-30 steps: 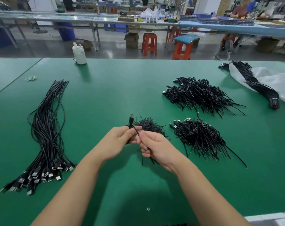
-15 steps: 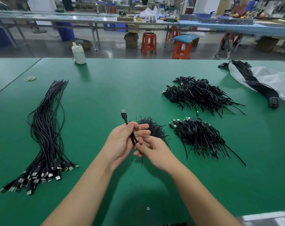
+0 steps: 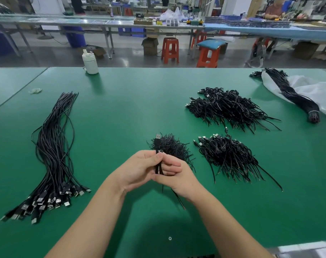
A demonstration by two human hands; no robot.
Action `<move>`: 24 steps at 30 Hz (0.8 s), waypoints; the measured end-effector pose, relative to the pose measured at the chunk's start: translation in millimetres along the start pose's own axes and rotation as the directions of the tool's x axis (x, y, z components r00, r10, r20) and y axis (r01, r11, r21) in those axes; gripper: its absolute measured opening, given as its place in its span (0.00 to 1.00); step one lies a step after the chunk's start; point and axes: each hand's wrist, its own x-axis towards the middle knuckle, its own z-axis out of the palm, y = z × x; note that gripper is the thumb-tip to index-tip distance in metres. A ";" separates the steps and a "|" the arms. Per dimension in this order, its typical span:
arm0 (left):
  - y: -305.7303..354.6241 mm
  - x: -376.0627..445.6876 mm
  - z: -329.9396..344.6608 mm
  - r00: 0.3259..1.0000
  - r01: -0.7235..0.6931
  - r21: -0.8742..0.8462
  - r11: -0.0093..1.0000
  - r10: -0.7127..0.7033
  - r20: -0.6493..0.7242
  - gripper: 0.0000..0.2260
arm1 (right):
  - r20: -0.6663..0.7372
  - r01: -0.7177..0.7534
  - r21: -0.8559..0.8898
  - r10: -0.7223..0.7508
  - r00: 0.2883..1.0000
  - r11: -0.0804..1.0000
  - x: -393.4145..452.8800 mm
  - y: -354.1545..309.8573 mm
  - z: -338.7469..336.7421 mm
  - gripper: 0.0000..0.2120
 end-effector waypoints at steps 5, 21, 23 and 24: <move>-2.8 -4.0 -2.3 0.979 0.071 0.137 0.988 -0.042 -0.198 0.12 | -0.113 0.024 -0.322 -0.063 0.992 0.946 -1.2 7.5 -9.3 0.12; -2.2 11.6 1.3 0.885 0.315 0.896 0.313 0.243 -0.397 0.09 | 0.044 0.060 -0.801 -0.042 0.998 0.596 -3.0 11.2 -6.1 0.11; -1.6 16.5 -0.2 0.901 0.325 0.917 0.229 0.218 -0.374 0.09 | 0.023 0.014 -0.799 0.008 1.000 0.602 1.7 13.5 -7.9 0.09; -1.6 18.2 -0.3 0.905 0.328 0.923 0.199 0.213 -0.368 0.09 | 0.021 -0.008 -0.782 0.040 0.999 0.623 4.7 14.5 -9.4 0.08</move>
